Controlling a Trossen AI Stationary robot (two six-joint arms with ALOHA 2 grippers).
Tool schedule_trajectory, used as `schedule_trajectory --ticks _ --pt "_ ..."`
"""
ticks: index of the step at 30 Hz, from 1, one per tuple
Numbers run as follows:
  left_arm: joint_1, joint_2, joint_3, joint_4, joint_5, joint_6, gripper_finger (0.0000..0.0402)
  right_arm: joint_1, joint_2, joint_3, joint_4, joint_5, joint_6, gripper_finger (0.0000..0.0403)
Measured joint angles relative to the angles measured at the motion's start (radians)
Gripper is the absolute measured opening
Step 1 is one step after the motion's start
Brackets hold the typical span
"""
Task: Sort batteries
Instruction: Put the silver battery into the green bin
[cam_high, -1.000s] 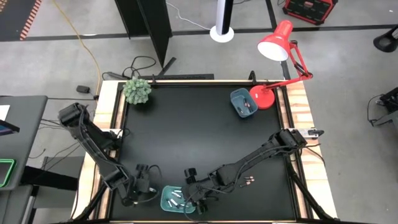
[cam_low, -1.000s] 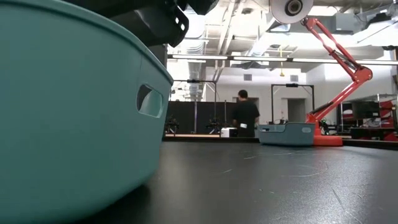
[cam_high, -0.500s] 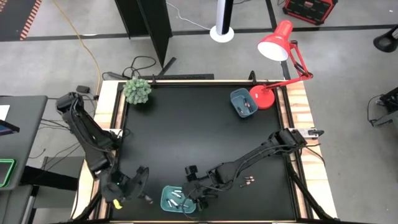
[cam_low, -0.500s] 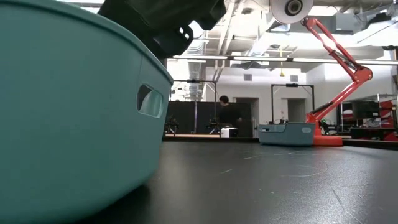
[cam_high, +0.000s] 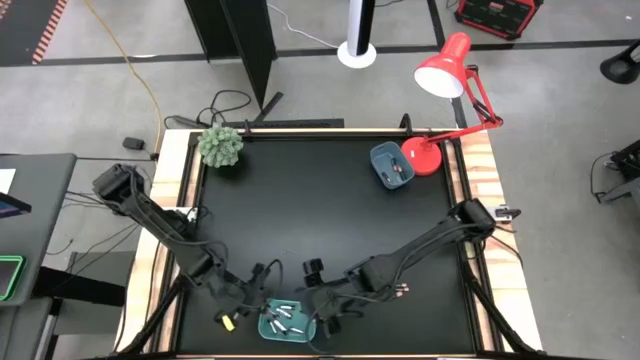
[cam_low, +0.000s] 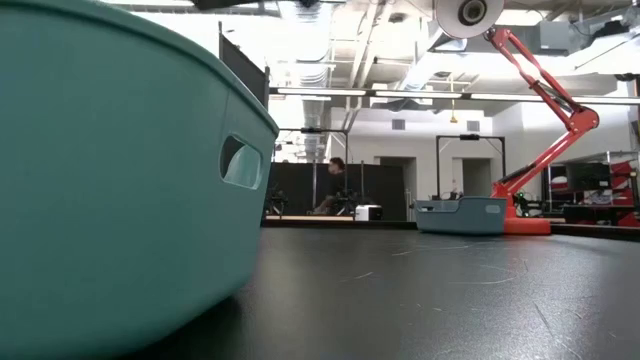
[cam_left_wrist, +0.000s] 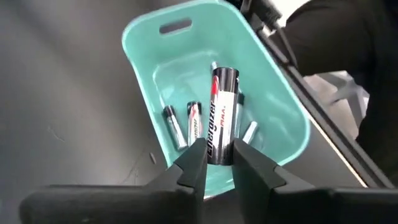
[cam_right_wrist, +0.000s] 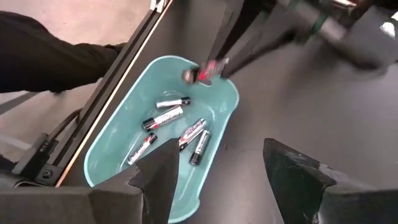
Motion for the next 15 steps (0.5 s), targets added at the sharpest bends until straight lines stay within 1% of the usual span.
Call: schedule_trajectory --ticks 5,10,12,15 --pt "0.017 0.032 0.000 -0.007 0.012 -0.012 0.0114 0.018 -0.011 0.001 -0.029 0.051 0.000 0.0248" --pt "0.009 -0.007 0.000 -0.026 0.012 -0.020 0.0182 0.023 -0.010 0.001 -0.042 0.052 0.001 0.0248" --pt "-0.001 -0.033 0.001 -0.095 0.011 -0.036 0.0203 0.021 -0.010 0.001 -0.047 0.053 0.005 0.0248" --pt "-0.015 -0.053 0.000 -0.224 -0.002 -0.112 0.0214 0.020 -0.009 0.001 -0.051 0.053 0.004 0.0248"
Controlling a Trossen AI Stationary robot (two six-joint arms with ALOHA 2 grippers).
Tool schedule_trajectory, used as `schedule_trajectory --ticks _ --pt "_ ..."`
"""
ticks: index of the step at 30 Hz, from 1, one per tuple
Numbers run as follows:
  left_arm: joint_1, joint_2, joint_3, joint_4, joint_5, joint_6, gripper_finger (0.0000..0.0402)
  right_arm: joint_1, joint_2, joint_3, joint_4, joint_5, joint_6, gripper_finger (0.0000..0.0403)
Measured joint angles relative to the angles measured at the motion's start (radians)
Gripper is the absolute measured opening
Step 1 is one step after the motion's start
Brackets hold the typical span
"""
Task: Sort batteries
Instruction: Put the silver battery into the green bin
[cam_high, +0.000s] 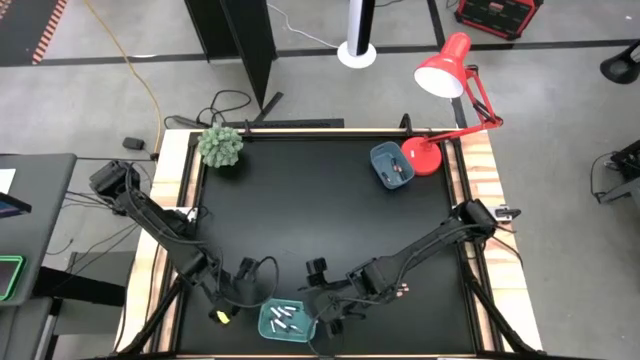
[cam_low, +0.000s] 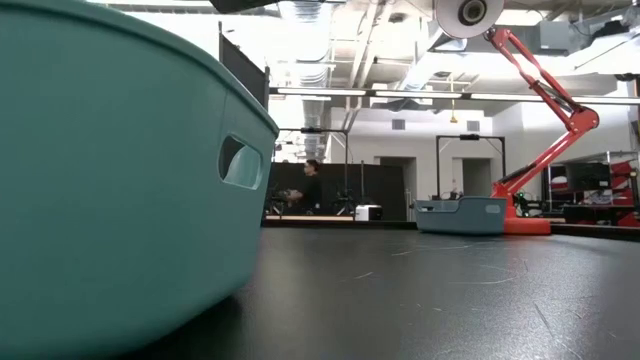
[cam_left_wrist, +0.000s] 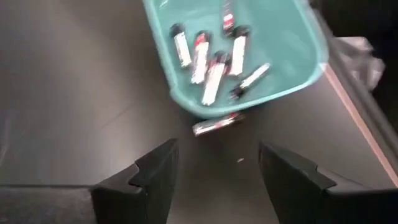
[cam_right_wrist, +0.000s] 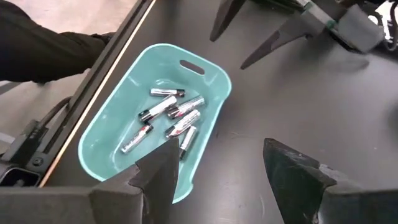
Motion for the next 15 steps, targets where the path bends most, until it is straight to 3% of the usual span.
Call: schedule_trajectory --ticks 8,15 --pt "-0.013 0.052 -0.048 -0.005 -0.044 -0.143 0.0208 0.002 0.000 0.000 -0.003 0.000 -0.001 0.0248" --pt "-0.014 0.127 -0.092 0.182 -0.055 -0.126 0.0207 0.001 0.000 0.000 0.004 0.000 0.004 0.0248"
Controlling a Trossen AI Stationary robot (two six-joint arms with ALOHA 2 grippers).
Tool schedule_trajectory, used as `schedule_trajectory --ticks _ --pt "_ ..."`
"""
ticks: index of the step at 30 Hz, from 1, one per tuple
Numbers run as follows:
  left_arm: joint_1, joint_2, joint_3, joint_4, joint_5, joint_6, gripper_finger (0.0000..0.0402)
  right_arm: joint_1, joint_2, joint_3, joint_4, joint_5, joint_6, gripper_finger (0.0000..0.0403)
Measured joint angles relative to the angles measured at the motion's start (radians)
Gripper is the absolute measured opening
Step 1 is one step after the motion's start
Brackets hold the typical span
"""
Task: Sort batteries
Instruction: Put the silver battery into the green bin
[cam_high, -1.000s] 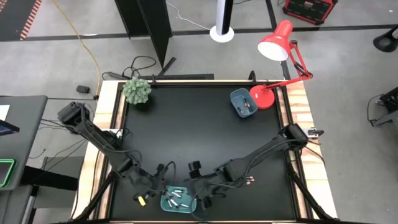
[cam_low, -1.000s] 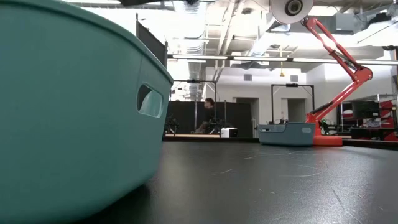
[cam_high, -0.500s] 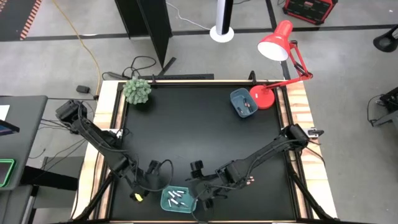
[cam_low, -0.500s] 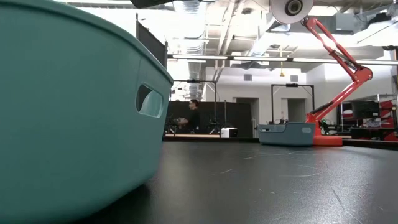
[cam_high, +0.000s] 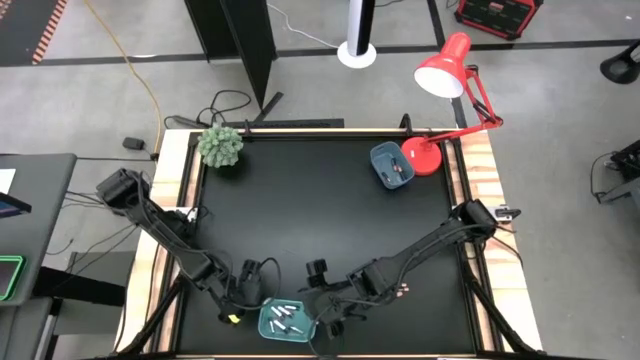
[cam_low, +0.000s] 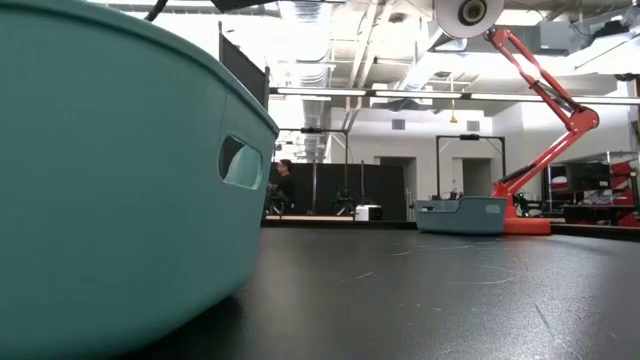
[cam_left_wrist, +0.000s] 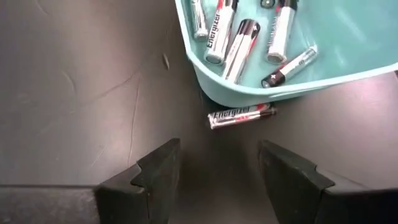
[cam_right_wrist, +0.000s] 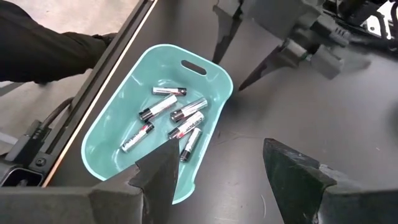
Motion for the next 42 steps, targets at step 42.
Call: schedule_trajectory --ticks 42 --pt "-0.055 0.184 -0.001 0.271 -0.118 -0.148 0.0280 0.000 0.001 0.000 0.000 0.000 0.020 0.0248"
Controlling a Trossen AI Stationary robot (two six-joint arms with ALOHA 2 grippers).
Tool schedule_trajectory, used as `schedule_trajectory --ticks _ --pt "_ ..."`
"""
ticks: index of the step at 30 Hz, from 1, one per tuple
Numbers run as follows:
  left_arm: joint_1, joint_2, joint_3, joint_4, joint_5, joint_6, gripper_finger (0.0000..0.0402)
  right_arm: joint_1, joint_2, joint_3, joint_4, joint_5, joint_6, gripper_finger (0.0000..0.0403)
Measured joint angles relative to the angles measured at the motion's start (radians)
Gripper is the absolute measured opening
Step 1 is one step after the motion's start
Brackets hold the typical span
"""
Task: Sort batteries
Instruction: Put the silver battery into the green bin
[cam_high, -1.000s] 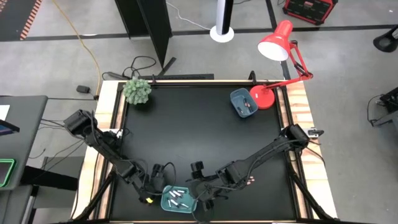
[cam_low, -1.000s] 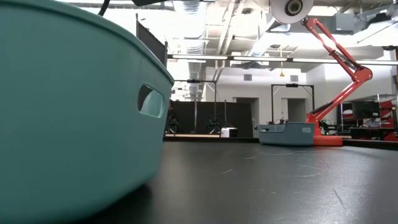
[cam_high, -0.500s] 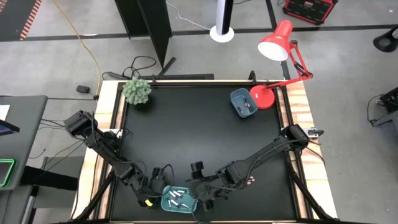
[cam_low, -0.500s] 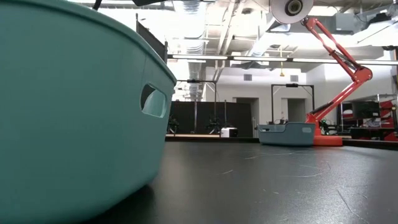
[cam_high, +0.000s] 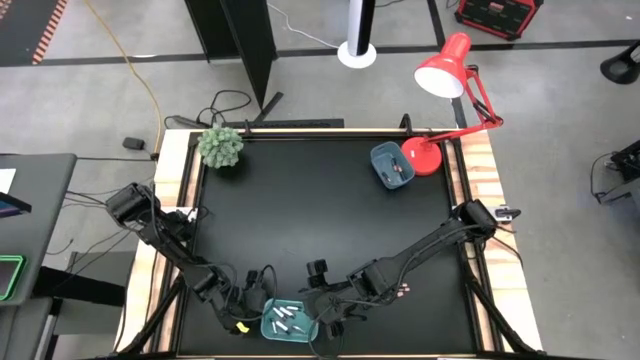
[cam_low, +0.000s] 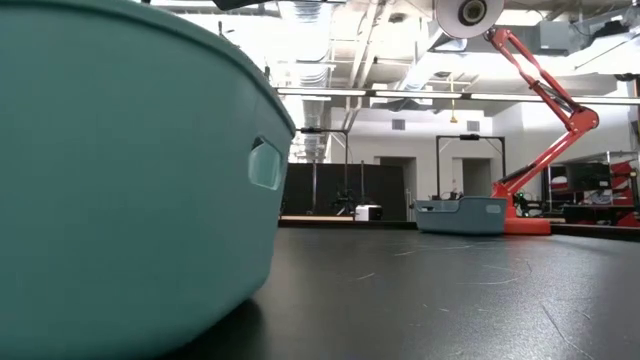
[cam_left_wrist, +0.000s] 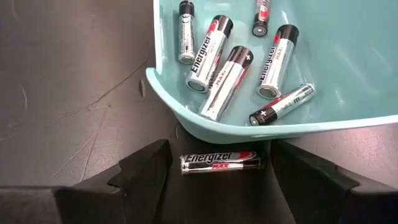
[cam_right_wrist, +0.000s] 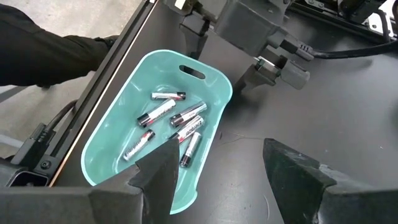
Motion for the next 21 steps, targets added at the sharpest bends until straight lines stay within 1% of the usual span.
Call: schedule_trajectory --ticks 7,10,16,21 --pt "-0.001 0.001 0.001 -0.030 -0.023 -0.031 0.0272 0.000 0.000 0.000 0.000 0.000 0.000 0.0248" --pt "-0.001 0.001 0.002 -0.049 -0.028 -0.032 0.0252 0.000 0.000 0.000 0.000 0.000 0.000 0.0248" --pt "-0.001 0.000 0.002 -0.082 -0.035 -0.032 0.0187 0.000 0.000 0.000 0.000 0.000 0.000 0.0248" --pt "0.000 0.000 0.002 -0.118 -0.036 -0.046 0.0185 0.000 0.000 0.000 0.000 0.000 0.000 0.0248"
